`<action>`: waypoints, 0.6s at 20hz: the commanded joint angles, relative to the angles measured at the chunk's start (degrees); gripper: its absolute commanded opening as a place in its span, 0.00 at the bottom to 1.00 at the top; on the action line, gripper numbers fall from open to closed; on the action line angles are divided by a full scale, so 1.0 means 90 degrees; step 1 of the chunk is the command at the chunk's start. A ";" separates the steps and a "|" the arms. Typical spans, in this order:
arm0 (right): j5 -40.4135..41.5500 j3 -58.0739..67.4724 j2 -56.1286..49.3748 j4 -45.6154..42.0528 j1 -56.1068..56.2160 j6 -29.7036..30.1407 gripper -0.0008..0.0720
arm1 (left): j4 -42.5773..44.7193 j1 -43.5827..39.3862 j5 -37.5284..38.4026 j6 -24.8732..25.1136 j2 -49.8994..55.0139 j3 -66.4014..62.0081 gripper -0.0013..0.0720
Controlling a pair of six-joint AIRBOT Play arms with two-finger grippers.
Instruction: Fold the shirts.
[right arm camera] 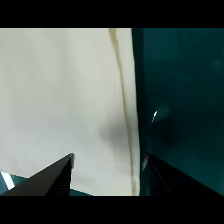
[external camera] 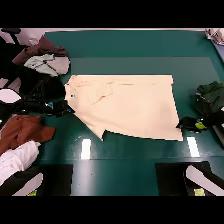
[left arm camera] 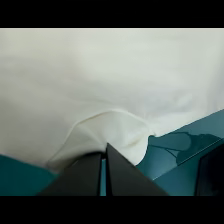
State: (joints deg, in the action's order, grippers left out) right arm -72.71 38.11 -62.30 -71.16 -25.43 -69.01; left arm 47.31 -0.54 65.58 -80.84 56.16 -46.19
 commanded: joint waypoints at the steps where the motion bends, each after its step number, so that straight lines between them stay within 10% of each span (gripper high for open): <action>1: 0.0172 0.0000 -0.0444 -0.0107 0.0155 0.0002 0.70 | 0.0007 0.0007 -0.0068 -0.0039 -0.0005 -0.0012 0.05; 6: 0.0466 0.0000 -0.0398 0.0345 0.0158 0.0010 0.67 | 0.0007 0.0007 -0.0117 -0.0046 -0.0005 -0.0012 0.05; 10: 0.0588 0.0002 -0.0005 0.1088 0.0158 0.0335 0.04 | 0.0000 0.0007 -0.0243 -0.0182 -0.0005 -0.0012 0.05; 12: 0.0585 0.0010 0.0172 0.1365 0.0155 0.0396 0.04 | -0.0019 0.0007 -0.0240 -0.0182 -0.0005 -0.0012 0.05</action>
State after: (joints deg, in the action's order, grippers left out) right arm -67.72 38.04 -62.83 -63.88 -24.05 -67.07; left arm 47.33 -0.54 63.81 -82.06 56.16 -46.24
